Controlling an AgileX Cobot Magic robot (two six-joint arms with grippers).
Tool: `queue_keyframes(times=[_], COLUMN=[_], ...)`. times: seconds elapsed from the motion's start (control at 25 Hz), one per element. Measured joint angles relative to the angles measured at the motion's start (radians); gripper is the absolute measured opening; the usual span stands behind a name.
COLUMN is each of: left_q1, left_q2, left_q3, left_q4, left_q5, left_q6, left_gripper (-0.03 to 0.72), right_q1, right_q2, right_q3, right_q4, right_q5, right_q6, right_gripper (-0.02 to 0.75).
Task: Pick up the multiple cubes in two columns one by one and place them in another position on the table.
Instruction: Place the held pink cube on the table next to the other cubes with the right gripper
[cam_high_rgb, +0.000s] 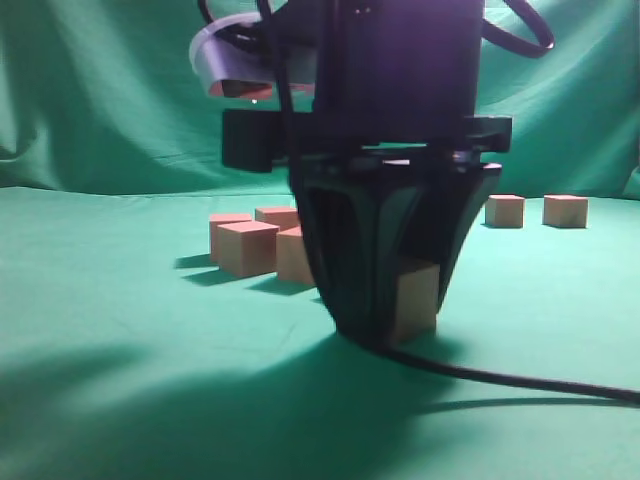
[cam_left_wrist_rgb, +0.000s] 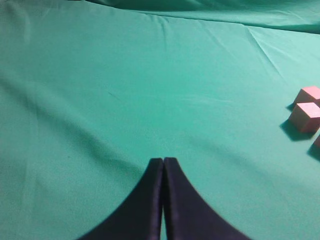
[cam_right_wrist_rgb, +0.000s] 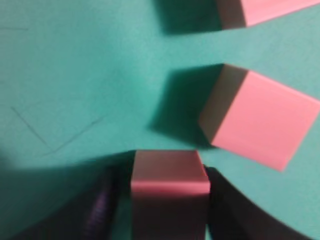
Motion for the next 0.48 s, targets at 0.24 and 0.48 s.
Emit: queue_keyframes(times=[0.24,0.48], left_q1=[0.0,0.0], left_q2=[0.0,0.0], left_q3=[0.0,0.0], left_q4=[0.0,0.0], left_q5=[0.0,0.0], left_q6=[0.0,0.0], left_gripper=[0.0,0.0], right_q1=[0.0,0.0], right_q2=[0.002,0.002], right_q3=[-0.003,-0.115], right_q4=[0.012,-0.022], right_q5=[0.059,0.232], right_q6=[0.034,0.064], right_gripper=[0.566,0.574])
